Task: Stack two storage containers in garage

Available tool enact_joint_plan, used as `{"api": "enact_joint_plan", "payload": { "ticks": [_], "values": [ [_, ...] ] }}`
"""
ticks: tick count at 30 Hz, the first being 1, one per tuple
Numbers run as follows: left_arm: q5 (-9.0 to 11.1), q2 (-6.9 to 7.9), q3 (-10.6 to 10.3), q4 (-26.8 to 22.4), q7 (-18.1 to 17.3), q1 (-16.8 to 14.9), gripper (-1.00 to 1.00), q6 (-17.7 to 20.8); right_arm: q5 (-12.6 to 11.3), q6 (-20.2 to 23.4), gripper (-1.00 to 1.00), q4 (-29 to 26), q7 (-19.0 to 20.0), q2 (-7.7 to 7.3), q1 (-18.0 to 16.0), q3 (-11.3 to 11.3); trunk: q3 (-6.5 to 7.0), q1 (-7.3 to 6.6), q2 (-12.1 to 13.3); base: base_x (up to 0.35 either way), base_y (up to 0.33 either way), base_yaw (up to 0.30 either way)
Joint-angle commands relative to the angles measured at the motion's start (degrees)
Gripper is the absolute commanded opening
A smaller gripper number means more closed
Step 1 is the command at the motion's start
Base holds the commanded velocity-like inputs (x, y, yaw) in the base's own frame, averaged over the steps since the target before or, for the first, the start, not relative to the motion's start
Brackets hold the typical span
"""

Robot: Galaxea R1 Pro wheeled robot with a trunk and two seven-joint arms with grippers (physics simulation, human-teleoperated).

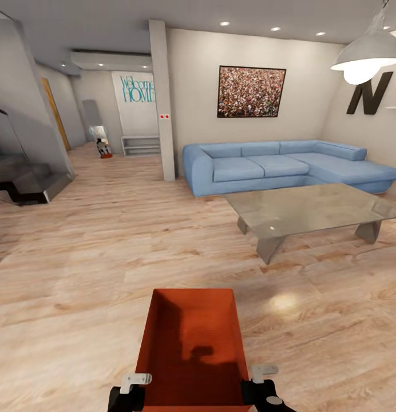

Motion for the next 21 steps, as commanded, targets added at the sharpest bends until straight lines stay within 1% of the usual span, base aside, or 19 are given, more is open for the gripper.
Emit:
{"api": "enact_joint_plan", "payload": {
  "ticks": [1,16,21],
  "values": [
    [-0.6,-0.01,1.8,0.0,0.8,-0.1,-1.0,-0.2,-0.2,-0.2,-1.0,0.1,-0.5,0.0,0.0,0.0,-0.05,0.03,0.0,0.339,0.0,0.005],
    [-0.6,-0.01,1.7,0.0,0.7,-0.1,-1.0,-0.2,-0.2,-0.2,-1.0,0.1,-0.5,0.0,0.0,0.0,-0.05,0.03,0.0,0.346,0.0,0.003],
    [-0.6,-0.01,1.7,0.0,0.7,-0.1,-1.0,-0.2,-0.2,-0.2,-1.0,0.1,-0.5,0.0,0.0,0.0,-0.05,0.03,0.0,0.347,0.0,0.186]
  ]
}}
